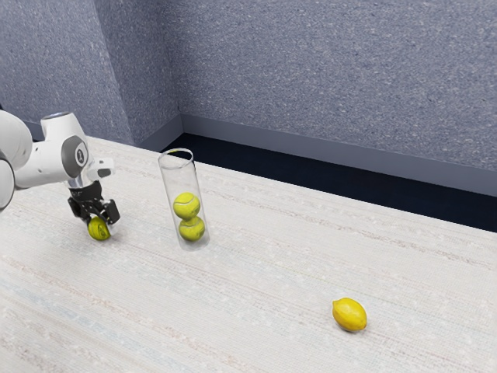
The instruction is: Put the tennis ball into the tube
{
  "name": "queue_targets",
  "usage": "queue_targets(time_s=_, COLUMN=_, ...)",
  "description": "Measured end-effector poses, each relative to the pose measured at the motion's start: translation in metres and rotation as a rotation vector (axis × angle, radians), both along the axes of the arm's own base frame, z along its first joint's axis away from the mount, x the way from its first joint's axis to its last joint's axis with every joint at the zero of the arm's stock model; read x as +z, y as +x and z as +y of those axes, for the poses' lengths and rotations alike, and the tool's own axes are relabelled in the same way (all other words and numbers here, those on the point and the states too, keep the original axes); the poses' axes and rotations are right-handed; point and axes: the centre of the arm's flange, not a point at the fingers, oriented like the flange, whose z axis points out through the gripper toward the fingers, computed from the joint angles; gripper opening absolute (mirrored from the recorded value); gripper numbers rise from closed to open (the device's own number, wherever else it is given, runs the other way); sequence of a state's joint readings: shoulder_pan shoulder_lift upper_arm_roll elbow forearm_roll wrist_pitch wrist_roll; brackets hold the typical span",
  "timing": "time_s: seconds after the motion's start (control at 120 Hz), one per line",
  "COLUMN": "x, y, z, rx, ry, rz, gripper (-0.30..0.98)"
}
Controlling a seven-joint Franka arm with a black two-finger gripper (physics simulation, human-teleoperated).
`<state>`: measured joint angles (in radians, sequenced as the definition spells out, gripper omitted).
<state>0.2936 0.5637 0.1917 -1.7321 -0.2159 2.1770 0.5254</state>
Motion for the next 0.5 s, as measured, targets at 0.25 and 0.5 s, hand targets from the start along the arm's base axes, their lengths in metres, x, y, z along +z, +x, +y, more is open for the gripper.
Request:
queue_targets(time_s=0.25, x=0.001, y=0.0, z=0.0, rx=-0.013, ry=-0.003, rz=-0.007, gripper=0.42)
queue_targets(time_s=0.5, x=0.117, y=0.004, z=-0.019, rx=-0.051, ry=0.047, rz=-0.134, gripper=0.34)
